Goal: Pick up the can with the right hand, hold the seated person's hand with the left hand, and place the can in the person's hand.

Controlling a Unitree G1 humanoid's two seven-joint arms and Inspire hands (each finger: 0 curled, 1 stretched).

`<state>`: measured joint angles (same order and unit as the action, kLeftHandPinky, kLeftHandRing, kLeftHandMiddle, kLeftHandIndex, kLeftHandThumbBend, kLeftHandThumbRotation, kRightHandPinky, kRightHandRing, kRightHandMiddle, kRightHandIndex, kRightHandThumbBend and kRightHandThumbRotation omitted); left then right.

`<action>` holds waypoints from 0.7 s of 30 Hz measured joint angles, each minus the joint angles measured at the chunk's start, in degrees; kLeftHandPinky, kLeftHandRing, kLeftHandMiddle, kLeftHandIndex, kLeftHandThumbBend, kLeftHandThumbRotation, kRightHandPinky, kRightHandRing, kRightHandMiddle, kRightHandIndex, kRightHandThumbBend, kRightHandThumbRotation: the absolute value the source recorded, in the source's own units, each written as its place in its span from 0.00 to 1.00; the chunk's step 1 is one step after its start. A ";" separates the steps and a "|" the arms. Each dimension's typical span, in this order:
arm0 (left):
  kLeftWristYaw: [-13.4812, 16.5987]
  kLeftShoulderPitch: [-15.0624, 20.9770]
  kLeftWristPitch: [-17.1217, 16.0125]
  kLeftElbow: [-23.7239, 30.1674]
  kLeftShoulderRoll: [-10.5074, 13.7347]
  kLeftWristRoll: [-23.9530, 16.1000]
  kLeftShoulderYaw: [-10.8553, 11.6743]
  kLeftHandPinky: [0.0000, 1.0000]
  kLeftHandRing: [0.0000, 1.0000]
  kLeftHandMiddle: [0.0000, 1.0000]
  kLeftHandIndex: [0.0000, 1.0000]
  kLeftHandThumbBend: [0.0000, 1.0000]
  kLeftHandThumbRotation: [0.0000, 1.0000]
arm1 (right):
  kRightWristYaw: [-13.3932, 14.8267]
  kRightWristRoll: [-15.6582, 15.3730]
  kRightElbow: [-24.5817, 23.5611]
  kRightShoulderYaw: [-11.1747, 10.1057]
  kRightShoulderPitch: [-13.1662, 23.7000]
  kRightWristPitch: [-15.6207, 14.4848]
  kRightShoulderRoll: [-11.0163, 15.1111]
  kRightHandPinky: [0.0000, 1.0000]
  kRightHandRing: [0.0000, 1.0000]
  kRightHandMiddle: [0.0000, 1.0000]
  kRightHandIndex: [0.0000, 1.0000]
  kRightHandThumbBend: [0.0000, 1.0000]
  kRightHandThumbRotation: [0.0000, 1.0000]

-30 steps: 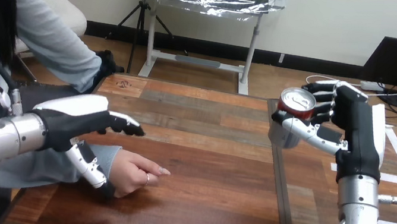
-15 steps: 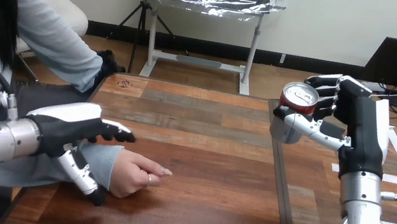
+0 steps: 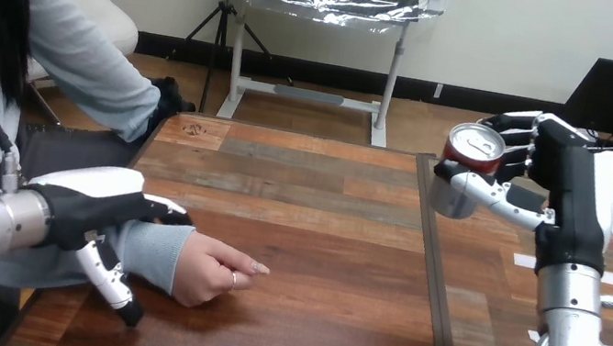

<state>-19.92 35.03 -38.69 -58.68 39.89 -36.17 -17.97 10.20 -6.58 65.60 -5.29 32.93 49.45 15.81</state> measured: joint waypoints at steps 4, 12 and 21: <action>1.20 0.07 -0.16 -0.76 0.23 -0.73 -0.65 0.80 0.85 0.86 0.85 1.00 0.22 | -0.31 0.10 -0.06 -0.16 -0.04 0.00 0.21 0.32 0.38 0.45 0.49 0.74 0.00; 3.10 0.36 -0.19 -1.58 0.33 -2.12 -1.85 0.77 0.82 0.84 0.82 1.00 0.21 | -1.91 1.67 -0.07 -0.43 -0.25 0.20 0.22 0.32 0.37 0.44 0.48 0.74 0.00; 5.52 0.99 0.27 -1.86 0.33 -3.96 -3.42 0.67 0.72 0.75 0.76 1.00 0.18 | -2.34 1.95 -0.12 -0.42 -0.74 0.76 0.22 0.31 0.37 0.44 0.48 0.74 0.00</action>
<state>-14.40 36.02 -38.41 -60.53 40.22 -40.14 -21.39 7.86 -4.63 65.48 -5.70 32.19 50.21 16.02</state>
